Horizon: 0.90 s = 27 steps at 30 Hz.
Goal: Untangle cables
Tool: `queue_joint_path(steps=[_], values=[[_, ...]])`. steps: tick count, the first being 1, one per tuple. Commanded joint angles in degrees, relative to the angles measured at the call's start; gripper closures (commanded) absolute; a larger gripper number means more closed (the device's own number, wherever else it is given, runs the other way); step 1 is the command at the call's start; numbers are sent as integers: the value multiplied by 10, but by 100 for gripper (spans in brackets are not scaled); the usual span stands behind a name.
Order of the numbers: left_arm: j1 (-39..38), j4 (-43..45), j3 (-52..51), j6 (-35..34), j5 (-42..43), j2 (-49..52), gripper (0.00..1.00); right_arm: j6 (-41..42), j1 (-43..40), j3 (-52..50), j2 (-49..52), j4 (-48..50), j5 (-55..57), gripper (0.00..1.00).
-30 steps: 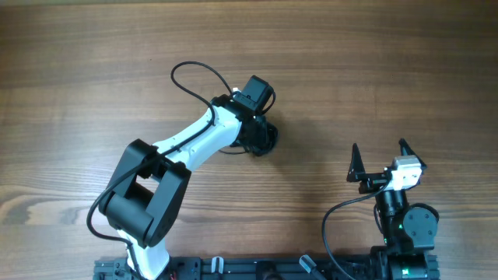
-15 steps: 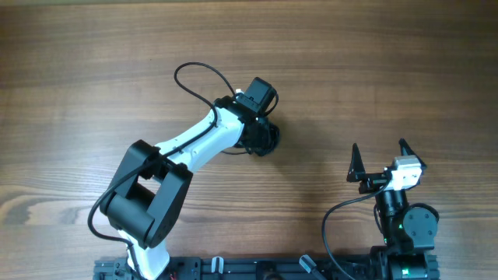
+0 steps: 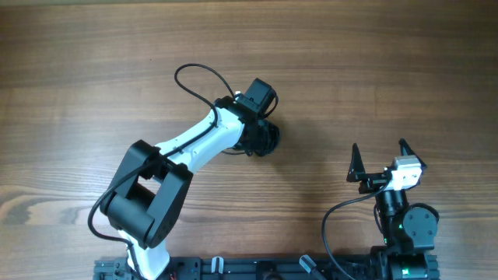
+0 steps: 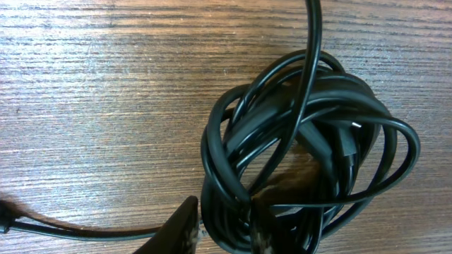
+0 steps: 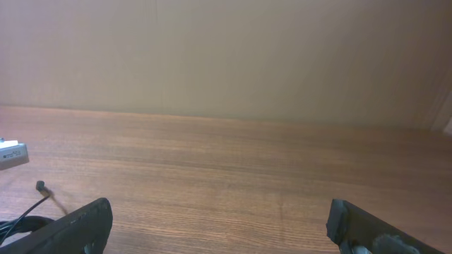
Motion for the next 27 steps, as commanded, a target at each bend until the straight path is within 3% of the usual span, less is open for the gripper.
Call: queue_joint_path(steps=[1, 4, 6, 12, 20, 22, 23, 26, 27], values=[[-1, 9, -15, -2, 4, 9, 76, -10, 1, -1, -3, 1, -1, 0], [-1, 22, -33, -23, 4, 9, 80, -10, 1, -1, -3, 1, -1, 0], [-1, 24, -34, -26, 3, 9, 96, -10, 1, -1, -3, 1, -1, 0], [15, -14, -10, -25, -79, -15, 96, -10, 1, -1, -3, 1, -1, 0], [60, -38, 60, -31, -82, -122, 96, 4, 1, -1, -3, 1, -17, 0], [66, -38, 60, -54, -67, -135, 96, 109, 1, -1, -3, 4, -45, 0], [70, -37, 60, -64, -53, -137, 96, 217, 1, -1, -3, 6, -61, 0], [86, -16, 60, -64, 34, -136, 96, 657, 1, -1, -2, 13, -146, 0], [90, -10, 60, -64, 52, -136, 96, 732, 1, -1, -2, 13, -146, 0]])
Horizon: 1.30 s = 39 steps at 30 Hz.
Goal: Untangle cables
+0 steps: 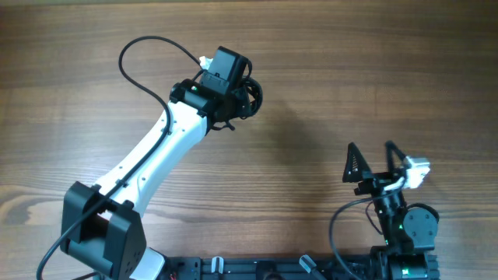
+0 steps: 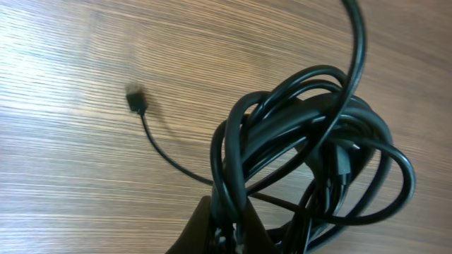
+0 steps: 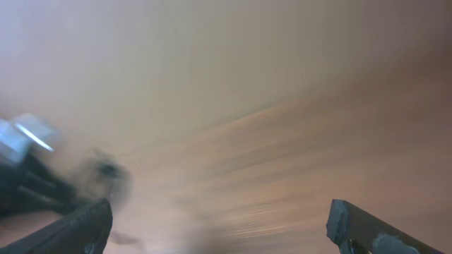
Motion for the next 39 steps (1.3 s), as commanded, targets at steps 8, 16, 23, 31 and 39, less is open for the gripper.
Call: queue_joint_path(steps=[8, 16, 23, 31, 39], values=[[44, 24, 6, 1, 181, -1, 96, 335, 1, 0, -2, 4, -17, 0], [47, 0, 6, 181, 237, -1, 96, 235, 1, 84, 55, -55, -92, 1], [47, -77, 6, 330, 326, -2, 96, 177, 1, 208, 251, -107, -219, 0], [42, -118, 6, 411, 476, -12, 96, 322, 1, 214, 516, 105, -368, 16], [8, -115, 6, 411, 470, -33, 96, 540, 16, 214, 792, 489, -515, 16]])
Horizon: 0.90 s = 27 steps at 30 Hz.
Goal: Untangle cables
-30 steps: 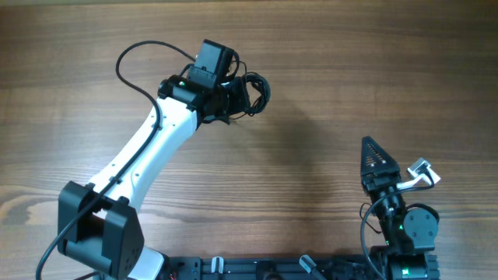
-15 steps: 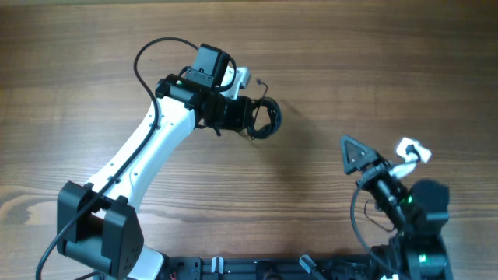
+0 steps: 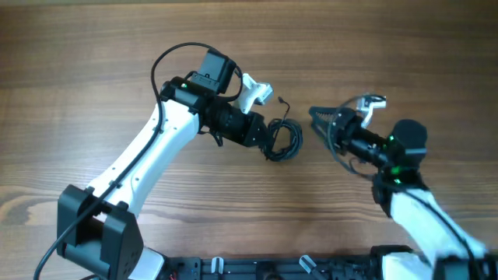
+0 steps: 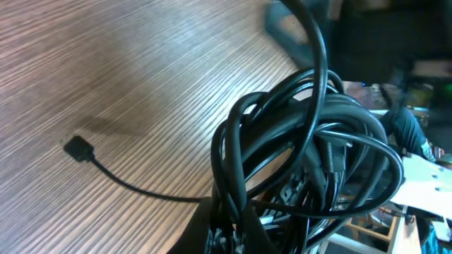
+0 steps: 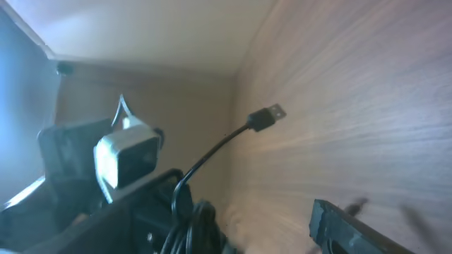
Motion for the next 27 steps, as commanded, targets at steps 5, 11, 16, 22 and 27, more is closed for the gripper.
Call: queue_joint_path(steps=[5, 11, 16, 22, 27], values=[[-36, 0, 6, 15, -7, -24, 96, 191, 56, 5, 183, 264, -76, 27], [-49, -3, 6, 15, -31, -24, 96, 185, 55, 5, 188, 289, -41, 76], [-48, -17, 6, -7, -116, -24, 96, -10, 29, 11, 188, 306, -31, 95], [-49, -16, 6, 16, -116, -24, 96, 71, 18, 13, 188, 239, -68, 28], [-49, -15, 6, 96, -120, -24, 96, 103, 28, 13, 188, 124, -73, 24]])
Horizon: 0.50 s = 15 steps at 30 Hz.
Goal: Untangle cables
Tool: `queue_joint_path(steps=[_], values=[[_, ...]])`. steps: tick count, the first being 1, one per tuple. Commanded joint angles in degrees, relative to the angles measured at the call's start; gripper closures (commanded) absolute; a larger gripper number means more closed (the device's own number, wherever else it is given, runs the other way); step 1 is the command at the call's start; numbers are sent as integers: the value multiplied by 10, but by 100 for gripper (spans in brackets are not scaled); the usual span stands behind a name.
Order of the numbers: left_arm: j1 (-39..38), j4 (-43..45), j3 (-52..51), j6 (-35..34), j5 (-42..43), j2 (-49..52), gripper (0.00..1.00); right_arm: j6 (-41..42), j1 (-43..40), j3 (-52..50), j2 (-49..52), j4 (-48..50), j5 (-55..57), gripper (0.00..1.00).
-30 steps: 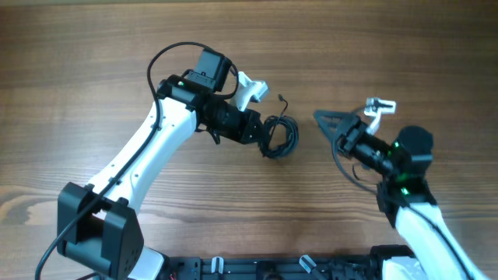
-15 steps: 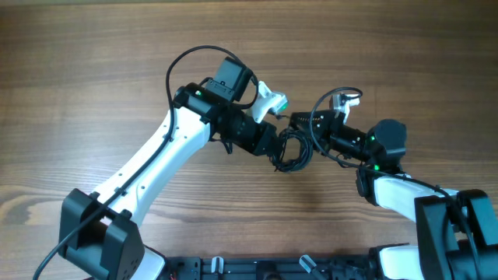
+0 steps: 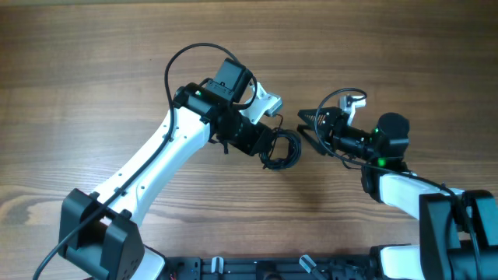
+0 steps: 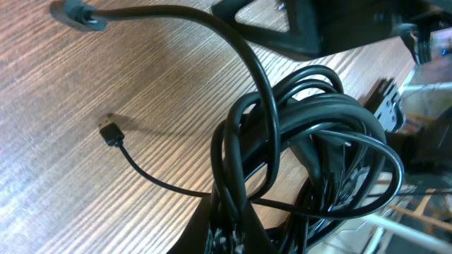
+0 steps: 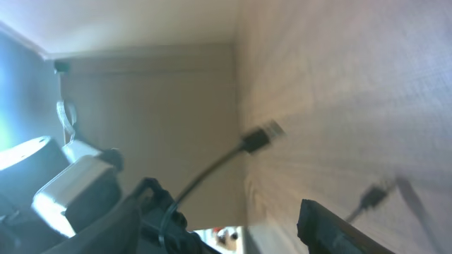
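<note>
A tangled bundle of black cables [image 3: 282, 148] hangs at mid-table, with my left gripper [image 3: 267, 142] shut on it. In the left wrist view the coils [image 4: 311, 155] rise from the shut gripper [image 4: 233, 229]. One thin lead ends in a USB plug [image 4: 109, 131] near the wood, and a thicker lead arcs to a plug [image 4: 78, 11] at the top left. My right gripper [image 3: 302, 124] is open just right of the bundle, facing it. The right wrist view is blurred, showing the open gripper [image 5: 226, 201] and a USB plug [image 5: 258, 136] ahead.
The wooden table [image 3: 78, 62] fills the view. The left arm's white link [image 3: 156, 163] crosses diagonally from the front left. Its own black wire [image 3: 183, 58] loops behind the wrist. The right arm's base [image 3: 459, 225] sits at the front right.
My right gripper has come a little closer to the bundle, still open. The left gripper has shifted slightly right and turned with the bundle. A thick lead now arcs across the left wrist view.
At first my left gripper was open around an edge of the bundle lying on the table, with the right arm parked at the front right. Then the left gripper was shut on the bundle farther back. Later the bundle was at mid-table, and the right gripper now faces it.
</note>
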Motion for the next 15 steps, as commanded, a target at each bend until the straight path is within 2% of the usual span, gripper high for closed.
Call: queue_joint_path(steps=[1, 7, 11, 14, 15], values=[[0, 3, 6, 70, 1, -17, 96, 33, 15, 4, 6, -10, -7, 24], [-20, 3, 6, 69, 1, -17, 96, 195, 68, 4, 6, -14, 66, 23], [-43, 10, 6, 69, 1, -17, 96, 238, 87, 4, 6, -15, 98, 23], [-62, 13, 6, 69, 1, -17, 96, 284, 94, 4, 6, -14, 138, 31], [-65, 13, 6, 69, 1, -17, 96, 291, 94, 4, 6, -14, 141, 37]])
